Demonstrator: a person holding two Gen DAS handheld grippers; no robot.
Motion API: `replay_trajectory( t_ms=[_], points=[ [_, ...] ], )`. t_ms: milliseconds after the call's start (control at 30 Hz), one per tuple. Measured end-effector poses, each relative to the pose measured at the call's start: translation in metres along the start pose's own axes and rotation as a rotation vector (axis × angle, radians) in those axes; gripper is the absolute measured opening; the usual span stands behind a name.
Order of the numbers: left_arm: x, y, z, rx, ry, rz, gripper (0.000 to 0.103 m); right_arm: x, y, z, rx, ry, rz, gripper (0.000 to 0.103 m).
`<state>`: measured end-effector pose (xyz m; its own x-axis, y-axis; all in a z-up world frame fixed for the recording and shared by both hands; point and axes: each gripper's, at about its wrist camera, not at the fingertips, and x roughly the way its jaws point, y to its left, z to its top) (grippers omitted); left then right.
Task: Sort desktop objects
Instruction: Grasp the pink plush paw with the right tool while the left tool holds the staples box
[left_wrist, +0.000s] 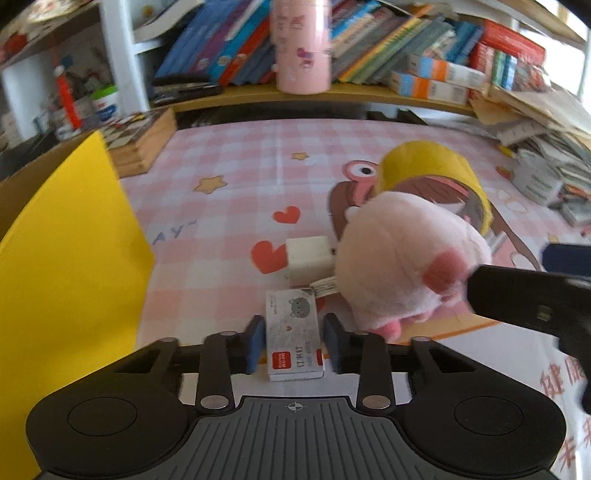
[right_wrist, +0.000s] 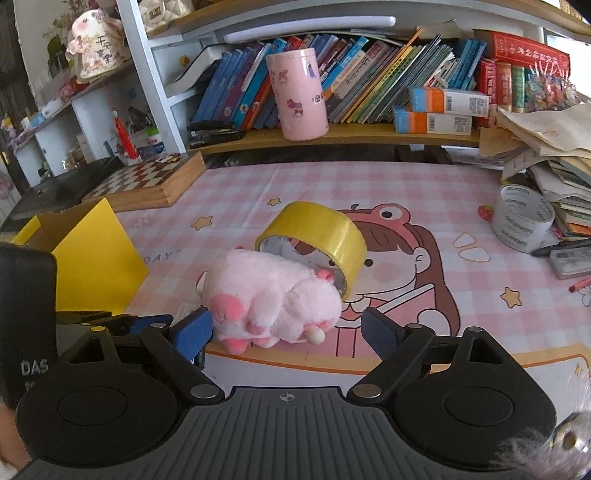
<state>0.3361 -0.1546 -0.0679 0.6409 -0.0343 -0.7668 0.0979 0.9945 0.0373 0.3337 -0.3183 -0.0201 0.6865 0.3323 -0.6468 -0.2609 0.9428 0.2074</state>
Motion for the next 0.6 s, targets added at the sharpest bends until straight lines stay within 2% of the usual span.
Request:
replay_trajectory(
  t_ms=[133,300,600],
  points=[
    [-0.003,0.003,0.004,0.017,0.021,-0.003,0.028,0.011,-0.001,0.001,0.021,0.023,-0.001,0.090],
    [-0.032,0.022,-0.009,-0.115,-0.043,-0.048,0.028,0.026,-0.002,0.003,0.035,0.062,0.004,0.095],
    [-0.081,0.042,-0.029,-0.249,-0.099,-0.074,0.028,0.053,0.010,0.009,0.037,0.113,0.025,0.100]
  ],
)
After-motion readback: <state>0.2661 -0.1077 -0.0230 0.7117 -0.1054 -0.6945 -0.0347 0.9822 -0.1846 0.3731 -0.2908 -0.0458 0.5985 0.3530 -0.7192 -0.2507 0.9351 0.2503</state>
